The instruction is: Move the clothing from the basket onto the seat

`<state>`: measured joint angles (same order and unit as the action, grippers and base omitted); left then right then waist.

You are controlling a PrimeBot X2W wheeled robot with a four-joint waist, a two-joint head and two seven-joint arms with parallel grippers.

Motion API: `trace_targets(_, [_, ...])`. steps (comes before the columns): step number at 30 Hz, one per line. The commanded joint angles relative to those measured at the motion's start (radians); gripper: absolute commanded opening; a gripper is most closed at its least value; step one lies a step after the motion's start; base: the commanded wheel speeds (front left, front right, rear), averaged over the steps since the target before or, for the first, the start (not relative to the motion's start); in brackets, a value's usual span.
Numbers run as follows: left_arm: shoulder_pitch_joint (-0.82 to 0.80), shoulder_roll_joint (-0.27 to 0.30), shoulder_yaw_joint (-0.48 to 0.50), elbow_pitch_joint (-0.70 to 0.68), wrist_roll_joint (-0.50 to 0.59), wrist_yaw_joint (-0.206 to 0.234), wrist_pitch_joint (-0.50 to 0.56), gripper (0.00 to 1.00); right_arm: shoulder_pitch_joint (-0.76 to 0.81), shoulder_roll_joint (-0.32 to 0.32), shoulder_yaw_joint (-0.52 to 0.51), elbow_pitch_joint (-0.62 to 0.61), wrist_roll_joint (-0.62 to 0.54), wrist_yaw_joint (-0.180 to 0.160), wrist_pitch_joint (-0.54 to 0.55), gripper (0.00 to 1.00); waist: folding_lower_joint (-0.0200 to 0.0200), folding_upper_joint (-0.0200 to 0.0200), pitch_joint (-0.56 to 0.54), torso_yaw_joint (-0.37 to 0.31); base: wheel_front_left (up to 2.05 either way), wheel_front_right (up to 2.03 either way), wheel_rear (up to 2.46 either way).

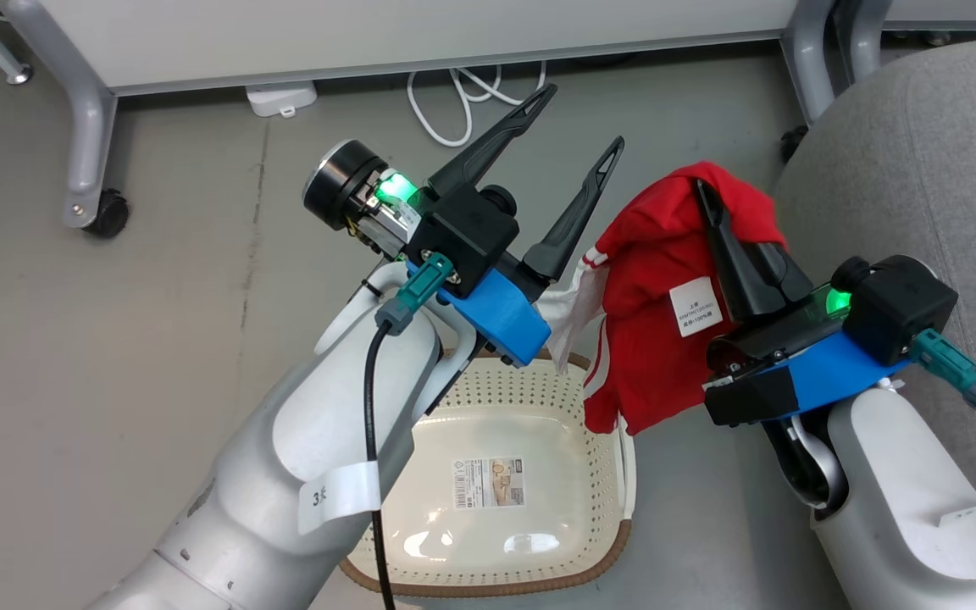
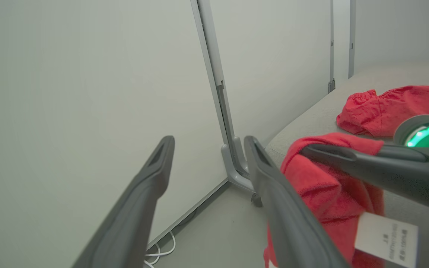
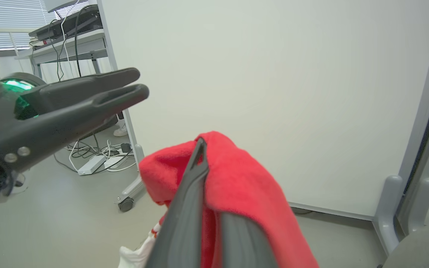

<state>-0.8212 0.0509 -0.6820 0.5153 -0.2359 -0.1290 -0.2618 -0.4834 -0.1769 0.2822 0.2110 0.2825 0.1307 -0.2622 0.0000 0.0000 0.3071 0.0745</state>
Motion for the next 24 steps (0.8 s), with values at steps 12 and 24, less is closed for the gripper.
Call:
trace_targets(12, [-0.027,0.0,-0.025,0.016,0.017,-0.001,-0.005,1.0,-0.005,-0.008,-0.086,-0.027,-0.027,0.0,-0.004,0.0,0.0,0.0,0.057,-0.119,0.0,0.0,0.0])
trace_targets(24, [-0.041,0.006,-0.077,0.028,0.02,-0.002,-0.005,1.0,0.028,0.005,-0.183,-0.051,-0.042,0.0,-0.004,0.0,0.0,0.0,0.089,-0.23,0.0,0.0,0.0])
